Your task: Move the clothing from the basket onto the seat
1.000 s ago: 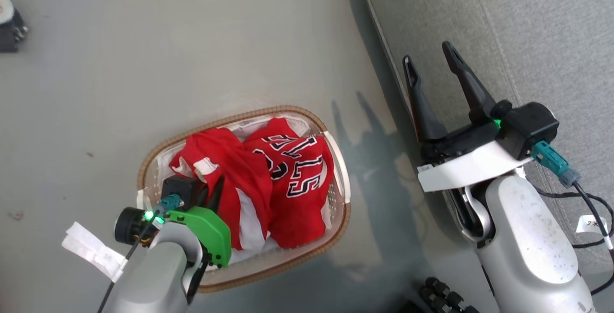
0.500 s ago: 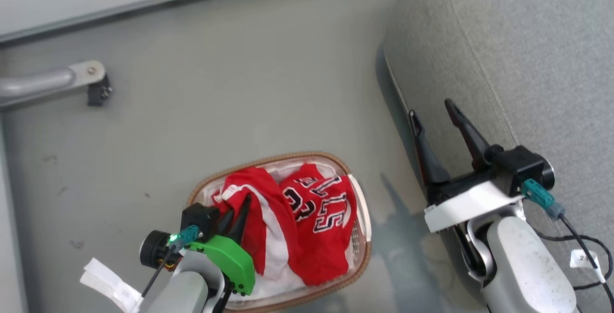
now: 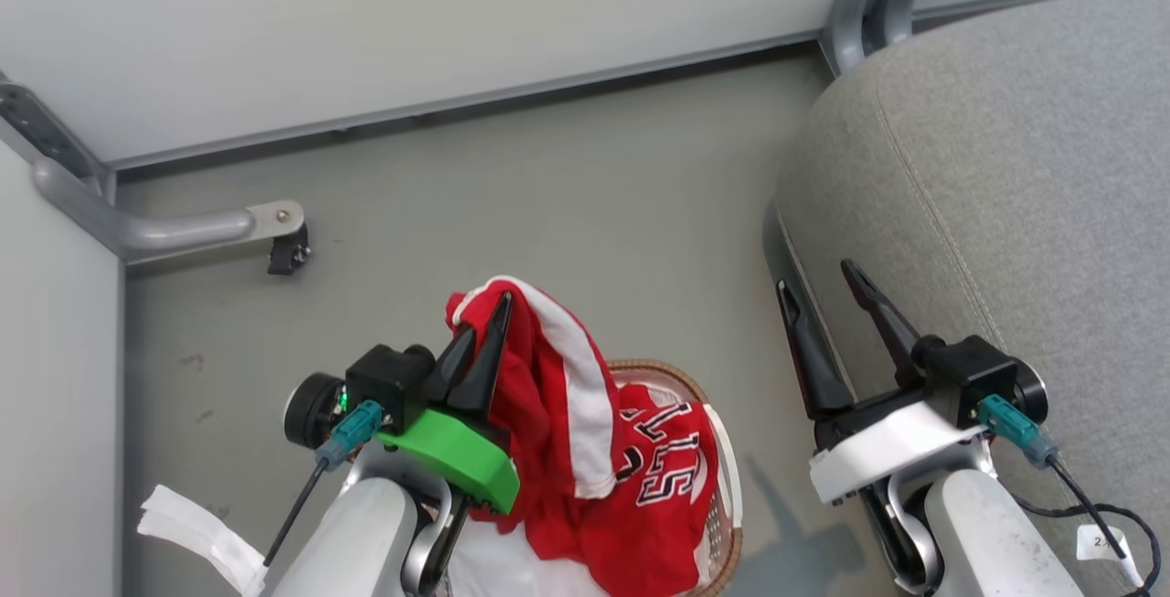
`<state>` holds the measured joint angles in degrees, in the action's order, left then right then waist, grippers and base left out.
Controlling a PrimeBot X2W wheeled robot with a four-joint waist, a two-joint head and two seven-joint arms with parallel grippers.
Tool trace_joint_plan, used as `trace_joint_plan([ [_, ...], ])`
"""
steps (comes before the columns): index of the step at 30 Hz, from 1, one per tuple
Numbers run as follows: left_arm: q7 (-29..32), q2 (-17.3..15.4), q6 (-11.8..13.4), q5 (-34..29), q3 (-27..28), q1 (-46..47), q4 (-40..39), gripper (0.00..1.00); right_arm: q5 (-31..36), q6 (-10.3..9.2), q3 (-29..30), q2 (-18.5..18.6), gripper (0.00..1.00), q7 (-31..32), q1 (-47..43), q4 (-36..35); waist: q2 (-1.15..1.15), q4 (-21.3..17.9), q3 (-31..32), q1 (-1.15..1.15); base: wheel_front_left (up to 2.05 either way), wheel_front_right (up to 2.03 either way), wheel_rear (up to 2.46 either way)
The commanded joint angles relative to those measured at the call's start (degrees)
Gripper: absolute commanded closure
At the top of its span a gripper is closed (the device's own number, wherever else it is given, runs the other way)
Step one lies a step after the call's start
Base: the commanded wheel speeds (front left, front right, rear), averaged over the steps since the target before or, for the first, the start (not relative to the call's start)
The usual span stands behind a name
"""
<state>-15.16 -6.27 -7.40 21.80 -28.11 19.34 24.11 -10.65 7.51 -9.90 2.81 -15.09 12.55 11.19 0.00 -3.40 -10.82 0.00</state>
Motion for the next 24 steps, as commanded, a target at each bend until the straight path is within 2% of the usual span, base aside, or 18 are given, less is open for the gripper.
trace_joint_plan([
  [1, 0.0, -0.06, -0.16, -0.33, 0.41, -0.4, -1.35, 1.0, 0.17, -0.04, -0.2, 0.19, 0.0, -0.11, -1.04, 0.26, 0.0, 1.56, 2.27, 0.0, 0.0, 0.0, 0.0],
  [12, 0.0, -0.65, -0.16, -2.42, 2.04, 2.41, -11.75, 1.0, -0.55, -0.04, -2.18, 0.21, 0.0, -0.11, -4.38, 1.68, 0.0, 2.11, 6.39, 0.0, 0.0, 0.0, 0.0],
  [24, 0.0, -0.45, -0.17, -2.76, 1.68, 4.47, -17.1, 1.0, 0.43, -0.04, -6.22, 0.21, 0.0, -0.11, -5.84, 3.52, 0.0, 3.45, 7.21, 0.0, 0.0, 0.0, 0.0],
])
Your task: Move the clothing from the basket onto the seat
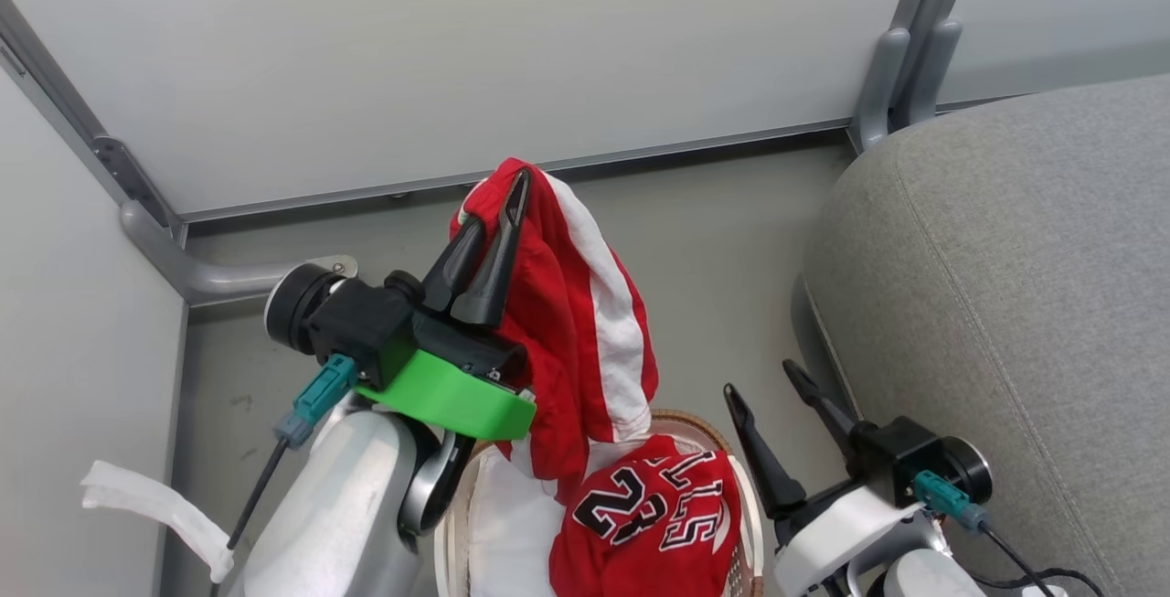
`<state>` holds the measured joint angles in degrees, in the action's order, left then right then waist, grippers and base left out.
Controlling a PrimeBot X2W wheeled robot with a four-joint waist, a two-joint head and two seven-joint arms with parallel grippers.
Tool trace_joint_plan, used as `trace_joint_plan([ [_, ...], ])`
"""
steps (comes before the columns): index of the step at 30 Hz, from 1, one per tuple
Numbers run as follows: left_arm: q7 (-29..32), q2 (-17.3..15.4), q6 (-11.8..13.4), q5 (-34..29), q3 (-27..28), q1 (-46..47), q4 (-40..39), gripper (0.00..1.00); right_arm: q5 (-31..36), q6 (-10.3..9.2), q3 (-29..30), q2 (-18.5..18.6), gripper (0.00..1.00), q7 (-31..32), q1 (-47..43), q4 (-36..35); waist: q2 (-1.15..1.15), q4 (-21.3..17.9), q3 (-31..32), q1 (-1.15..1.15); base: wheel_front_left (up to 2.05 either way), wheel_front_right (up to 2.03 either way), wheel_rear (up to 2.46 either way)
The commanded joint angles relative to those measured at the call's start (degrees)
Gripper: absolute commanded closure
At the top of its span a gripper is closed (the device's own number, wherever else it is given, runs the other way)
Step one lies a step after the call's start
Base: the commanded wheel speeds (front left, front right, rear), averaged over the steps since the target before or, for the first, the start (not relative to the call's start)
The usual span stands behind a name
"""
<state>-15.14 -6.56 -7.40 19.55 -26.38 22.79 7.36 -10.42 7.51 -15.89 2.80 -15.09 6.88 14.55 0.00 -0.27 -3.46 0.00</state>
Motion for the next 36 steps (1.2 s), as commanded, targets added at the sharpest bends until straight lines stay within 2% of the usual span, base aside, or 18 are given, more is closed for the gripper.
trace_joint_plan([
  [1, -0.01, -0.06, -0.17, -0.55, -0.27, 1.04, -0.48, 1.0, 0.12, -0.04, -1.04, 0.21, 0.0, -0.11, 0.12, 0.56, 0.0, 0.5, -0.19, 0.0, 0.0, 0.0, 0.0],
  [9, -0.01, 1.06, -0.17, 0.77, -1.68, 1.25, -1.45, 1.0, -0.83, -0.04, -9.73, 0.72, 0.0, -0.11, 5.91, 4.15, 0.0, 2.05, -0.43, 0.0, 0.0, 0.0, 0.0],
  [15, -0.01, 1.38, -0.17, 1.19, -3.81, 2.18, -1.02, 1.0, -1.16, -0.04, -13.57, 1.1, 0.0, -0.11, 11.11, 6.1, 0.0, 3.53, -0.56, 0.0, 0.0, 0.0, 0.0],
  [20, -0.01, 1.64, -0.17, 1.45, -5.55, 2.78, -0.79, 1.0, 0.49, -0.04, -13.59, 0.96, 0.0, -0.11, 14.42, 8.23, 0.0, 4.65, -0.65, 0.0, 0.0, 0.0, 0.0],
  [29, -0.01, 2.15, -0.17, 2.21, -8.21, 3.98, -0.77, 1.0, 5.06, -0.04, -8.84, 0.27, 0.0, -0.11, 17.17, 9.85, 0.0, 7.01, -0.82, 0.0, 0.0, 0.0, 0.0],
  [36, -0.01, 2.59, -0.17, 2.76, -10.5, 4.98, -1.23, 1.0, 5.24, -0.04, -9.25, 0.22, 0.0, -0.11, 18.25, 15.35, 0.0, 9.24, -1.15, 0.0, 0.0, 0.0, 0.0],
])
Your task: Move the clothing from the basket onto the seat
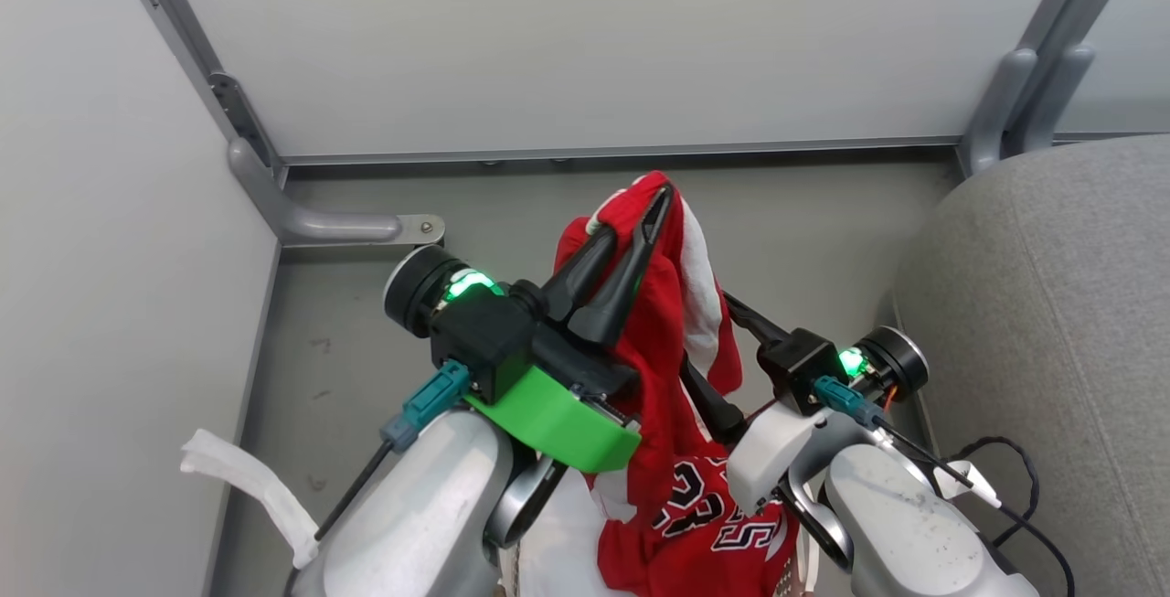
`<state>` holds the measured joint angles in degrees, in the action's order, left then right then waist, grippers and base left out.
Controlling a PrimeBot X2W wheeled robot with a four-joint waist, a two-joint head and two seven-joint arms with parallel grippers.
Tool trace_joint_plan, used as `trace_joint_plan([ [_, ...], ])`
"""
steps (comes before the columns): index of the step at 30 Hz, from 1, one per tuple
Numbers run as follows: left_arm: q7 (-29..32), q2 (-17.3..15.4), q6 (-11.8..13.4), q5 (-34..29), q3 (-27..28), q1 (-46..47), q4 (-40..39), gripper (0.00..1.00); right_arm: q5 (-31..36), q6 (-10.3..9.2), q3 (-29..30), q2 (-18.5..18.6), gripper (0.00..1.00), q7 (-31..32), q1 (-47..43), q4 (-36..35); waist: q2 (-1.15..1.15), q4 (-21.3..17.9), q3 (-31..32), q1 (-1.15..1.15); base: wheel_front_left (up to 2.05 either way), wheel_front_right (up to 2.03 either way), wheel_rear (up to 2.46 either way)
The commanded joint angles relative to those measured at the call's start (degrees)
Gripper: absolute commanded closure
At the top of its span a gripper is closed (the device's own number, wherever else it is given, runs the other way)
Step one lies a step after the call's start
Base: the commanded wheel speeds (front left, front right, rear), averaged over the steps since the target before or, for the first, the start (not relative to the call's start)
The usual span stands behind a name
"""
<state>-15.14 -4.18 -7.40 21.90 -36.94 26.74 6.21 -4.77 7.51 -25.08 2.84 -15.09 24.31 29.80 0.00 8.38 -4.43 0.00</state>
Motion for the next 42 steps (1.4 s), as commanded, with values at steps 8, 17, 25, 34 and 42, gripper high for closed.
trace_joint_plan([
  [8, -0.01, 0.21, -0.17, 1.15, -2.27, 1.92, -0.8, 1.0, -2.3, -0.04, -1.34, 0.2, 0.83, -0.11, 2.34, 3.79, 0.0, 2.61, -0.63, 0.0, 0.0, 0.0, 0.0],
  [17, -0.01, 0.04, -0.17, 1.32, -1.9, 1.18, -0.66, 1.0, -4.17, -0.04, -1.09, 0.19, 1.0, -0.11, 1.67, 5.18, 0.0, 3.26, -0.4, 0.0, 0.0, 0.0, 0.0],
  [25, -0.01, -0.07, -0.17, 1.02, -1.42, 0.13, 0.1, 1.0, -4.67, -0.04, -0.78, 0.19, 1.0, -0.11, 0.62, 4.33, 0.0, 2.43, 0.06, 0.0, 0.0, 0.0, 0.0],
  [34, 0.0, -0.06, -0.17, 0.22, -0.14, -0.4, 0.39, 0.0, -5.48, -0.04, 0.95, 0.19, 1.0, -0.11, -0.33, 1.4, 0.0, -0.05, -0.76, 0.0, 0.0, 0.0, 0.0],
  [42, -0.01, -1.25, -0.17, -0.9, 0.88, -1.38, 2.2, 0.0, -6.26, -0.04, 5.36, 0.19, 1.0, -0.11, -2.06, -3.63, 0.0, -6.26, -1.56, 0.0, 0.0, 0.0, 0.0],
])
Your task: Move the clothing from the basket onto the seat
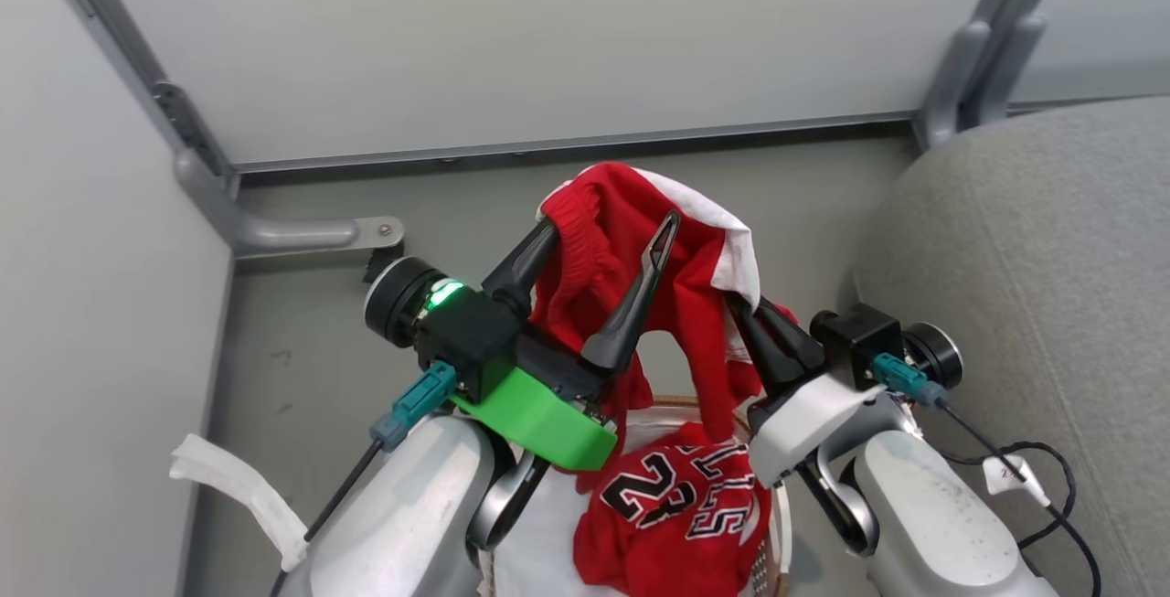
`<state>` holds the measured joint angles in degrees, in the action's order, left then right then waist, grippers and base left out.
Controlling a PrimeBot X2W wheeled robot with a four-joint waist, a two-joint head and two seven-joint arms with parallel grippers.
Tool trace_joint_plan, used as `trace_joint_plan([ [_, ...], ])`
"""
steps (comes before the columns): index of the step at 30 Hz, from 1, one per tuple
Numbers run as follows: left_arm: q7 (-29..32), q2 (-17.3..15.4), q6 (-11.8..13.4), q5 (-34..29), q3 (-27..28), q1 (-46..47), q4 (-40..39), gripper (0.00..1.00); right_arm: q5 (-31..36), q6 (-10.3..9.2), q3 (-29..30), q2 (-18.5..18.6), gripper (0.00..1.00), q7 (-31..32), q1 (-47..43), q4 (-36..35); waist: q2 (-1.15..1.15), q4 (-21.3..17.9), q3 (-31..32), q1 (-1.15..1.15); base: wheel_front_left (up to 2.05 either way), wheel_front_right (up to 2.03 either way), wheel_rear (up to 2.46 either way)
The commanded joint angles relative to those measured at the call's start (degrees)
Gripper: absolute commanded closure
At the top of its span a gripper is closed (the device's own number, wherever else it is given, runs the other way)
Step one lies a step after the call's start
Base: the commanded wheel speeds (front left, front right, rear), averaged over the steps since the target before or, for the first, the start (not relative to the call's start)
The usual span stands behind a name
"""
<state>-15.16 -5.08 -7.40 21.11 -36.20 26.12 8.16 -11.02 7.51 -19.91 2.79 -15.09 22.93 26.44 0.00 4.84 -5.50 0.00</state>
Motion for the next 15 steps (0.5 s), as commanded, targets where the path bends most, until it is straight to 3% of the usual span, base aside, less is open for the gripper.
trace_joint_plan([
  [1, 0.01, -0.51, -0.17, -0.22, 0.3, -0.91, 0.42, 0.0, 0.02, -0.04, 0.52, 0.26, 1.0, -0.11, -0.75, -0.8, 0.0, -3.68, -0.63, 0.0, 0.0, 0.0, 0.0],
  [15, 0.01, -1.89, -0.17, -0.77, 2.42, -3.12, 2.93, 0.0, 0.02, -0.05, 9.61, 0.21, 1.0, -0.11, -3.85, -6.97, 0.0, -16.92, -1.11, 0.0, 0.0, 0.0, 0.0],
])
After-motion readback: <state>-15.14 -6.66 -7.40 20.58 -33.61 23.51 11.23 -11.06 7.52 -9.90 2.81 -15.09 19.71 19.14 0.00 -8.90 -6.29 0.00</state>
